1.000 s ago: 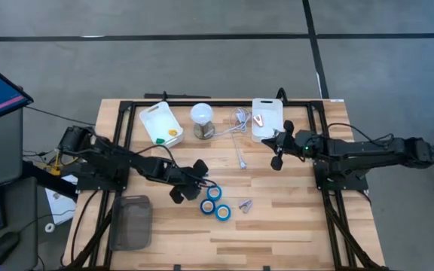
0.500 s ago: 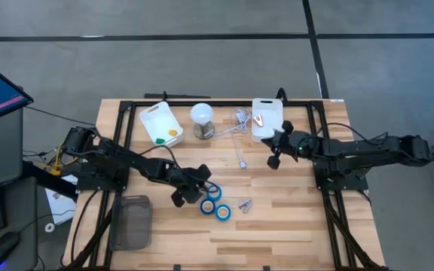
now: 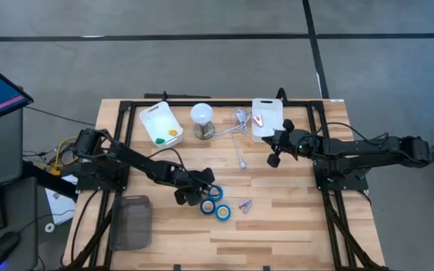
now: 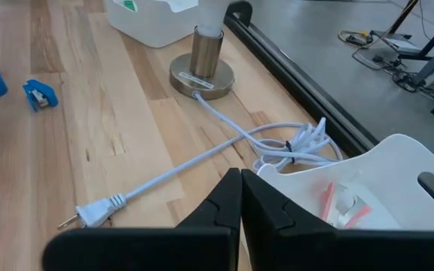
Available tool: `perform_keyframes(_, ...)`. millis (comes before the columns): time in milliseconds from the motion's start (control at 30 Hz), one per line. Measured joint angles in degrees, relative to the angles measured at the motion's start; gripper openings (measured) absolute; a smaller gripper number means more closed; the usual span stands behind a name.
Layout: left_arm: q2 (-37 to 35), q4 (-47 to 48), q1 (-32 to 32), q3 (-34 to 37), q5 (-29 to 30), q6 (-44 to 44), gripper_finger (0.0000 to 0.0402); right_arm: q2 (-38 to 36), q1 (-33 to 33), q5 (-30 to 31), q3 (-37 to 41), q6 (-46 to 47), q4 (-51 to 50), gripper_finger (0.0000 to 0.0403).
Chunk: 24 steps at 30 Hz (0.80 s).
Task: Pick and place Stapler, Stapler remover, tape
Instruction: Put the top light blue tape into the black bin
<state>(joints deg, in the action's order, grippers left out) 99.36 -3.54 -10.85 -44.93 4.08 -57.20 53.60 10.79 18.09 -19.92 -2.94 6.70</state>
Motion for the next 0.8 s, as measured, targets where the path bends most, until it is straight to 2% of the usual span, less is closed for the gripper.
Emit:
perform_keyframes(467,1.5,-0.2,0.0,-3.8,0.1,0.0,0.0123,0.0,0.0,0.0,0.0,0.0,-0.3,0.0000)
perform_keyframes(667,1.8,-0.5,0.0,-3.9,-5.4,0.5,0.0116,0.0,0.0,0.0,0.0,0.0,-0.4,0.0000)
perform_keyframes(800,3.3,-0.6,0.0,-3.9,-7.0,0.4,0.0110,0.0,0.0,0.0,0.0,0.0,-0.5,0.0000)
